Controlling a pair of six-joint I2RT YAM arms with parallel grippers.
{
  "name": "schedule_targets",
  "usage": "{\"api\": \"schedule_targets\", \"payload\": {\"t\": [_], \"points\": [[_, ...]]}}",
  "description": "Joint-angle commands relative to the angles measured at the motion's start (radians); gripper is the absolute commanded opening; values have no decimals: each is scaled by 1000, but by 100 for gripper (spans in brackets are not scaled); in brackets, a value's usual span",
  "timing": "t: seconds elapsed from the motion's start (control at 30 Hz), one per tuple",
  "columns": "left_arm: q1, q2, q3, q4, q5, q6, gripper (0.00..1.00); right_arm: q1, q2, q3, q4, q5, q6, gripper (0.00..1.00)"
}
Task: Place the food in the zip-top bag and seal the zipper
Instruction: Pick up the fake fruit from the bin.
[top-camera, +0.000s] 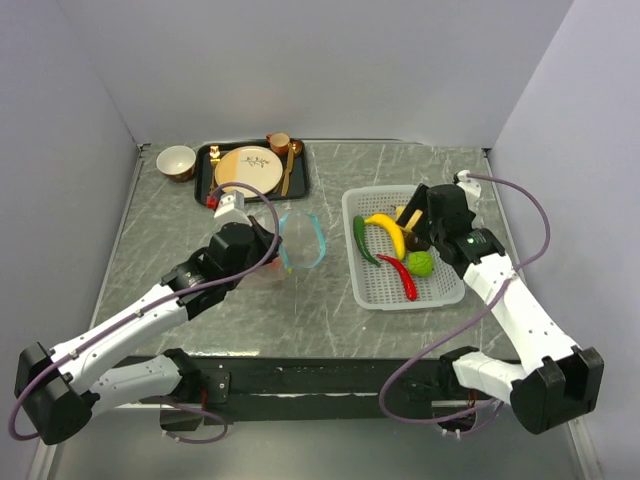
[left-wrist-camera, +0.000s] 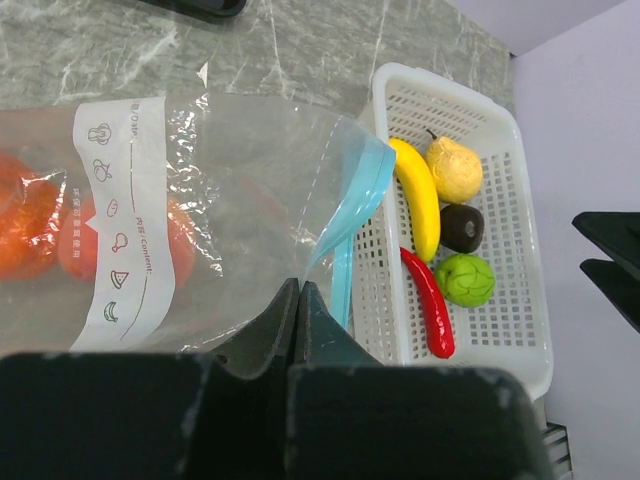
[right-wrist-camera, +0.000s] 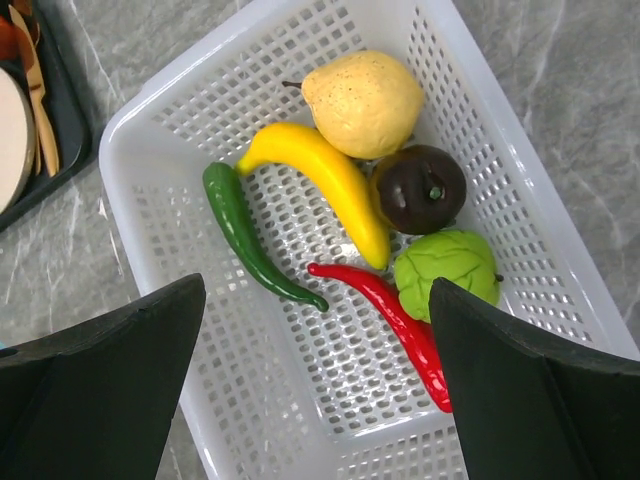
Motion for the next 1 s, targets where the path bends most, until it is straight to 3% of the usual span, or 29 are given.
{"api": "schedule_targets", "payload": {"t": [0.0,0.13,0.37,0.73,0.97], "points": [[2,-69,-49,87,25,-20,1,-5,-30,56,-45,-24,-71,100],[4,-89,-64,117,73,-20,1,-2,-91,32,-121,-151,-105,100],[2,-35,-38,74,134,30,1,-5,-296,-116,-116,-86,-130,100],[4,16,23,113,94,23,1,-13,-297,-179,-57,-87,-23,100],[2,29,61,48,79,49,1,-30,-218,-133,-112,5,-81,100]]}}
